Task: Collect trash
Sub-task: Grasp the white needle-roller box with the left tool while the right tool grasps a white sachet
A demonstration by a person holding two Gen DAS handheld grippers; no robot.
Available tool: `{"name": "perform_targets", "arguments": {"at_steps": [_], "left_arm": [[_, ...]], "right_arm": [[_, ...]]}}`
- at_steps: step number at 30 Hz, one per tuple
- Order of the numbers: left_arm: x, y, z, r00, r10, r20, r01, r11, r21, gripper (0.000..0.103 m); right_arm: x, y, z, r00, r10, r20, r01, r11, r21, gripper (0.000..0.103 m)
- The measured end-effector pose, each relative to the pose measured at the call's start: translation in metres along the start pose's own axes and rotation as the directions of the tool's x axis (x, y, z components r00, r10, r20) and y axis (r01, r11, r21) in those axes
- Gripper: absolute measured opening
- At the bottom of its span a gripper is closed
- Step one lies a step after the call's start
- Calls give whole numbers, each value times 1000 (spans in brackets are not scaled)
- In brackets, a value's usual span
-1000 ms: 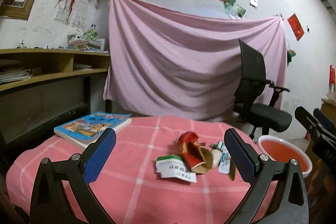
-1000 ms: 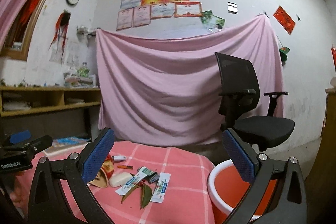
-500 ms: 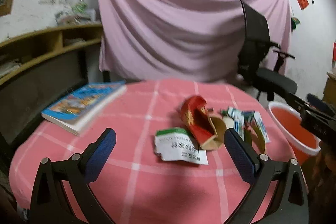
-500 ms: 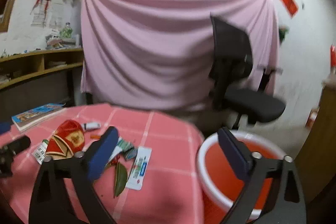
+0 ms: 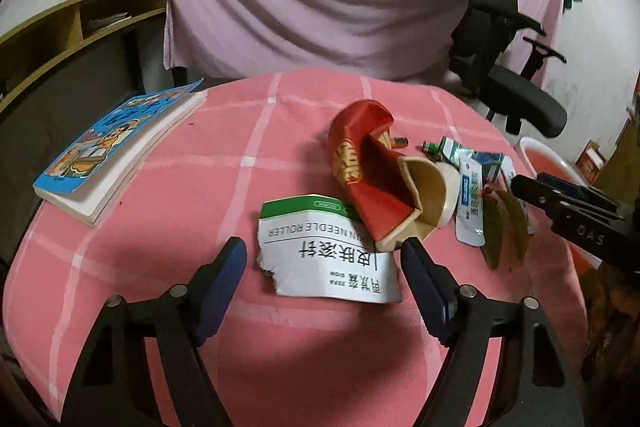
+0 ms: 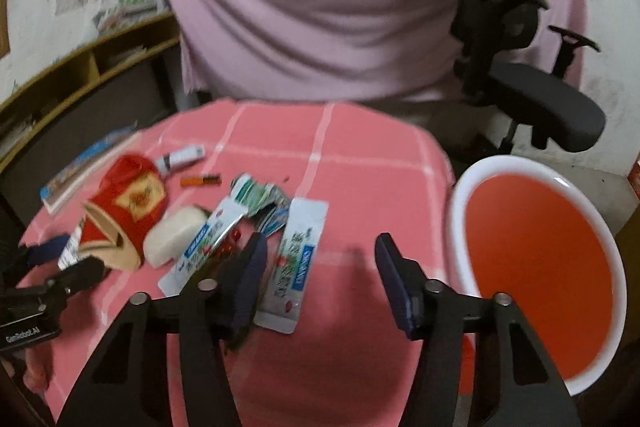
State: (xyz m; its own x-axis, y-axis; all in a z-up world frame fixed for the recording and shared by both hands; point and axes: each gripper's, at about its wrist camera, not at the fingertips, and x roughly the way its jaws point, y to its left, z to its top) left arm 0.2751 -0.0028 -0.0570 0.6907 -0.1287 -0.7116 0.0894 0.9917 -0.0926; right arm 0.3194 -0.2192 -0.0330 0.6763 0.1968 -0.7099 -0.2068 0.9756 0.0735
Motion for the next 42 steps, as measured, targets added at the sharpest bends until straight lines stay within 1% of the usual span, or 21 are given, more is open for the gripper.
{"name": "perform_targets", "arguments": {"at_steps": [1, 2, 3, 4, 6, 10, 13, 14, 16, 19, 22, 24, 26, 29, 31, 33, 40, 41, 42], "left_arm": [[1, -1, 0, 1000, 4, -3, -4, 1000, 5, 67], [2, -1, 0, 1000, 5, -5, -5, 1000, 9, 63], [3, -1, -1, 1000, 8, -7, -8, 1000, 11, 61], [3, -1, -1, 1000, 7, -7, -7, 1000, 11, 61], [1, 0, -1, 1000, 3, -4, -3, 1000, 10, 60], [-1, 3, -3, 1000, -10, 7, 10, 1000, 1, 58], [-8, 4, -5, 999, -30, 29, 31, 999, -14, 58], [-11, 6, -7, 998, -42, 42, 43, 999, -19, 58], [-18, 7, -9, 996, -63, 70, 65, 998, -28, 58], [-31, 9, -15, 988, -84, 132, 88, 996, -29, 58], [-42, 6, -19, 979, -81, 186, 87, 996, -21, 58], [-44, 6, -21, 977, -81, 198, 87, 996, -23, 58], [-44, 7, -22, 978, -79, 191, 87, 996, -30, 58], [-41, 7, -20, 981, -78, 176, 85, 996, -32, 58], [-41, 7, -20, 982, -75, 172, 82, 996, -33, 58], [-39, 8, -20, 983, -76, 166, 82, 996, -34, 58], [-38, 9, -21, 984, -80, 158, 87, 995, -40, 58], [-39, 9, -21, 984, -80, 159, 87, 995, -40, 58], [-38, 9, -21, 984, -80, 160, 87, 995, -40, 58]], "right_arm": [[3, 1, 0, 1000, 3, -15, -3, 1000, -6, 46], [4, 2, -1, 1000, 7, -25, -7, 1000, -10, 43], [5, 2, 0, 999, 11, -33, -12, 1000, -13, 38], [6, 2, 0, 999, 14, -39, -14, 1000, -15, 35], [7, 3, -1, 999, 12, -48, -13, 1000, -18, 27], [6, 2, -1, 998, 19, -55, -21, 999, -29, 22], [4, 2, 0, 999, 30, -39, -31, 999, -31, 15], [3, 2, -1, 999, 32, -33, -33, 999, -29, 11], [-1, -1, -1, 999, 42, -13, -42, 999, -16, 11], [-4, -5, -1, 999, 52, 5, -52, 999, 4, 9], [-6, -6, -1, 998, 60, 18, -61, 998, 18, 9], [-8, -6, -2, 998, 56, 27, -57, 998, 23, 8], [-8, -6, -1, 999, 44, 26, -45, 999, 29, 9], [0, -8, 0, 998, 64, -7, -64, 997, 38, 10], [4, -9, 0, 997, 71, -28, -70, 997, 41, 14], [6, -8, 0, 997, 71, -40, -70, 997, 39, 26], [12, -4, -2, 995, 62, -79, -61, 998, 22, 26], [12, -4, -2, 995, 61, -79, -59, 998, 23, 25], [12, -5, -2, 995, 58, -80, -56, 998, 24, 20]]}}
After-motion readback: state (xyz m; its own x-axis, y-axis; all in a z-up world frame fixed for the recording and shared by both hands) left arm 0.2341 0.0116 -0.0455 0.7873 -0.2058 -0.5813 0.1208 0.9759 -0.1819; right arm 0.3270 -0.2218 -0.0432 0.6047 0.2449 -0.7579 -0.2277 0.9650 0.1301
